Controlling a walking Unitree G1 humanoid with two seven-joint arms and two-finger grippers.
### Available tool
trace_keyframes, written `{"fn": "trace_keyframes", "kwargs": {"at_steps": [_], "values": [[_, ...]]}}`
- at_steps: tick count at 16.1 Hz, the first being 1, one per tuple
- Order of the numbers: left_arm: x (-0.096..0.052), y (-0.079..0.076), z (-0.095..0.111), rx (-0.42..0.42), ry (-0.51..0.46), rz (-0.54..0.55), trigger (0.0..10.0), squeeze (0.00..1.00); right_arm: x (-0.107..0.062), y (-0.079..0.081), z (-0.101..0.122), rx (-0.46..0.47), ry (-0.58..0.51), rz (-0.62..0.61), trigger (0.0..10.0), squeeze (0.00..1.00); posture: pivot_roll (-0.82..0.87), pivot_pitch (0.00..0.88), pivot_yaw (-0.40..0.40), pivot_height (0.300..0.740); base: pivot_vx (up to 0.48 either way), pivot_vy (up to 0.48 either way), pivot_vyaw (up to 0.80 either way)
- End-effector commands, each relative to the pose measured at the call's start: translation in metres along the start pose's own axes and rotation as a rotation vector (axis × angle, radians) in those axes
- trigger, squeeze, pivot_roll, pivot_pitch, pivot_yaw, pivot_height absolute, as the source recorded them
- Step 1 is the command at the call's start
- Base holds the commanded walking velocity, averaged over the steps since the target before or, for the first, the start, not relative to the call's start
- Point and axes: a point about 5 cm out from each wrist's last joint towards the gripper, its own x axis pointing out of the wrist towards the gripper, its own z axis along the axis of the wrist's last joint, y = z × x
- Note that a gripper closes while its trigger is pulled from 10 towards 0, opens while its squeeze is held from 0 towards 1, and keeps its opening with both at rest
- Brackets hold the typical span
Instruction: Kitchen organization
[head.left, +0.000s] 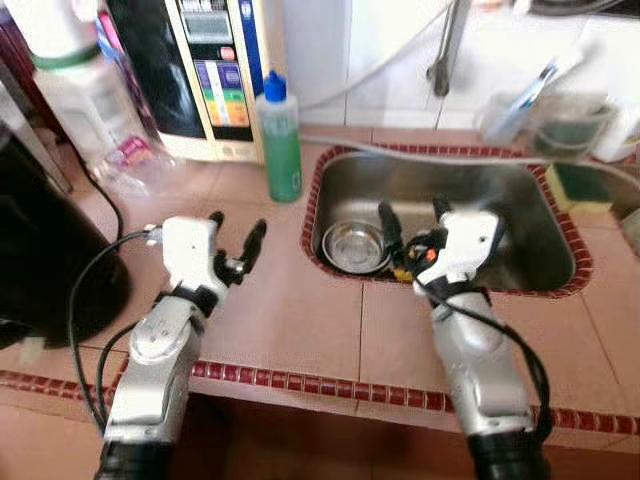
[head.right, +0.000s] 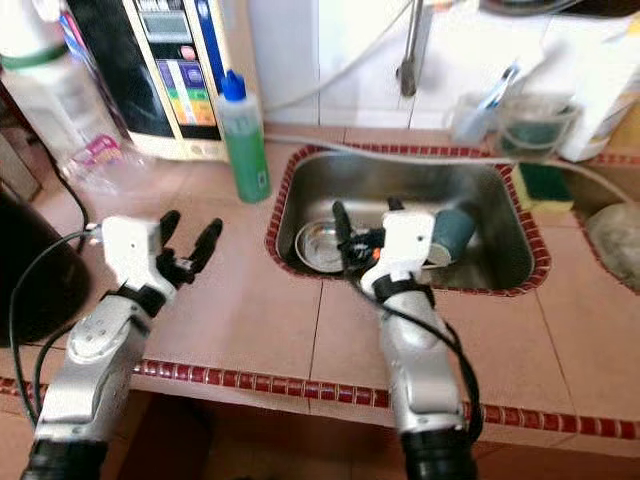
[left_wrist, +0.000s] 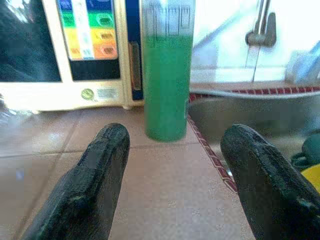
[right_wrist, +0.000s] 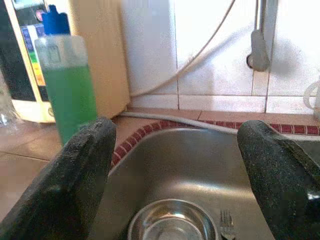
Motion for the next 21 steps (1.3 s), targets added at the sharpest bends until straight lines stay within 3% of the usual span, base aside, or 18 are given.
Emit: {"fn": "trace_keyframes", "kwargs": {"at_steps": [1, 8, 12, 21], "values": [[-0.005, 0.002, 0.002, 0.024, -0.015, 0.001, 10.0, 0.0, -0.003, 0.002, 0.003, -0.017, -0.021, 0.0, 10.0, 0.0, -0.14, 0.011, 0.093, 0.74, 0.0, 0.0, 0.0], [-0.013, -0.013, -0.006, 0.081, -0.034, -0.066, 10.0, 0.0, -0.031, -0.012, -0.011, -0.055, 0.029, -0.063, 10.0, 0.0, -0.14, 0.0, 0.095, 0.74, 0.0, 0.0, 0.0], [-0.012, -0.022, -0.009, 0.056, -0.028, -0.103, 10.0, 0.0, -0.033, -0.014, -0.012, -0.061, 0.037, -0.07, 10.0, 0.0, -0.15, 0.0, 0.093, 0.74, 0.0, -0.317, 0.0], [-0.007, -0.024, -0.009, 0.046, -0.039, -0.104, 10.0, 0.0, -0.029, -0.018, -0.01, -0.075, 0.032, -0.075, 10.0, 0.0, -0.15, 0.0, 0.084, 0.74, 0.0, -0.476, 0.0]]}}
